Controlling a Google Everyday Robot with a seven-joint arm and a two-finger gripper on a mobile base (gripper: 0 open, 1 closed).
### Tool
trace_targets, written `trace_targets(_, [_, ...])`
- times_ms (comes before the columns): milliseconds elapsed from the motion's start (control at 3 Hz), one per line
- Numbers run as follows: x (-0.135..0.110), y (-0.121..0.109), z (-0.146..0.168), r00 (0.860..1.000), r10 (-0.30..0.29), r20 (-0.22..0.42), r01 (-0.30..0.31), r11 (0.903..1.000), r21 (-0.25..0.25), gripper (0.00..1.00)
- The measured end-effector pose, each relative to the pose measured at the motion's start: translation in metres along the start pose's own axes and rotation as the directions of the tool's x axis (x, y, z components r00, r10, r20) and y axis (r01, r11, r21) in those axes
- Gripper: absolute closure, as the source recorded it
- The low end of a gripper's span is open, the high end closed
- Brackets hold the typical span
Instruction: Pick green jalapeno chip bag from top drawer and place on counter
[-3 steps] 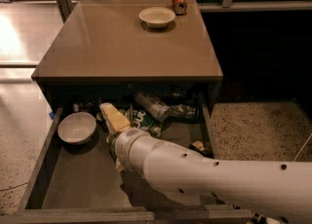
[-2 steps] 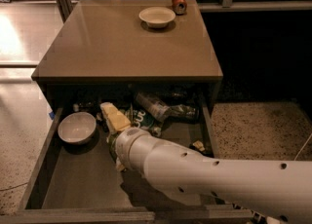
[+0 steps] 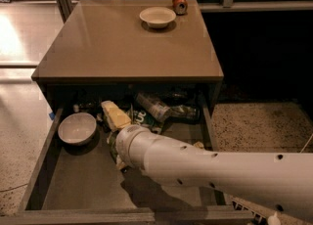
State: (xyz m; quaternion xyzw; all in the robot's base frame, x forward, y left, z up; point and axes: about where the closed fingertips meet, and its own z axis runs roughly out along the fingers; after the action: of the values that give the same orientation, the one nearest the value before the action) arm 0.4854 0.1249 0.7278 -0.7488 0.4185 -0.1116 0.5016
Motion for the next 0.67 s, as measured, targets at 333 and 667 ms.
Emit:
trace_targets(333, [0.0000, 0.0000, 0.0000, 1.000, 0.000, 0.000, 0.000, 1.0000, 0.000, 0.13])
trace_targets(667, [0.0000, 0.0000, 0.0000, 1.000, 0.000, 0.000, 0.000, 1.0000, 0.000, 0.36])
